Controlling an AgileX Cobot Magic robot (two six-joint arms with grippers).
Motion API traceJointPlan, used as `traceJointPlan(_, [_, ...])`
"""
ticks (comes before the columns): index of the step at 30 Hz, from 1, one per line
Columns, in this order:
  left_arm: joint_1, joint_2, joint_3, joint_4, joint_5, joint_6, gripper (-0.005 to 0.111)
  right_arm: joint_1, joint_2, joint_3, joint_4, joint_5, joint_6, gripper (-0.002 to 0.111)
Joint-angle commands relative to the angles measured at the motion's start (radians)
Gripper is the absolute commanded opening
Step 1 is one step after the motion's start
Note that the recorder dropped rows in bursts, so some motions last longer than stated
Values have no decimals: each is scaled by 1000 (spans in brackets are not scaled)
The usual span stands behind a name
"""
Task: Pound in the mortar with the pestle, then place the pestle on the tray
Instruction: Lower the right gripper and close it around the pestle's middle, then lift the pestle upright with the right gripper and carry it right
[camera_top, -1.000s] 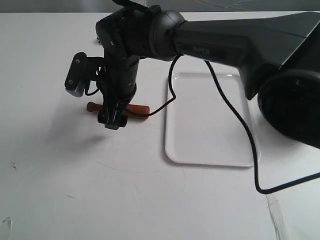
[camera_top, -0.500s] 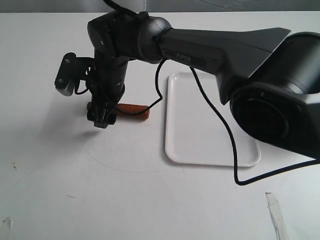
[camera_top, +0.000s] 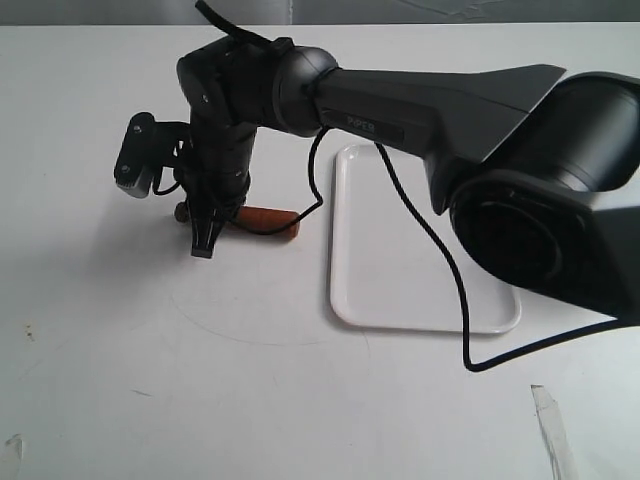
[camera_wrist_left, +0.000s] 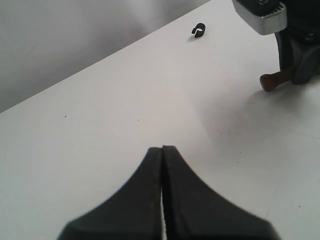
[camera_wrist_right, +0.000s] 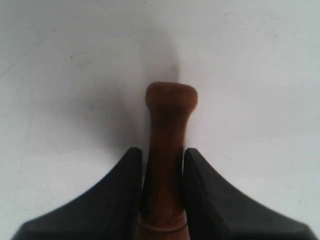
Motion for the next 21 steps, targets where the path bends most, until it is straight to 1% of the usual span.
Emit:
traceJointPlan(1, [-8, -1, 1, -7, -3, -8, 0, 1, 7, -7, -39, -6, 0, 3])
traceJointPlan(2, [-8, -1, 1, -7, -3, -8, 0, 1, 8, -7, -42, -6, 0, 0])
traceJointPlan(5, [-8, -1, 1, -7, -3, -8, 0, 1, 14, -7, -66, -6, 0, 0])
traceJointPlan(9, [-8, -1, 1, -7, -3, -8, 0, 1, 8, -7, -72, -53, 0, 0])
traceJointPlan(16, [-8, -1, 1, -7, -3, -8, 0, -1, -23, -7, 21, -143, 7, 0])
traceJointPlan(21, [-8, -1, 1, -7, -3, -8, 0, -3, -36, -1, 50, -227, 45, 0])
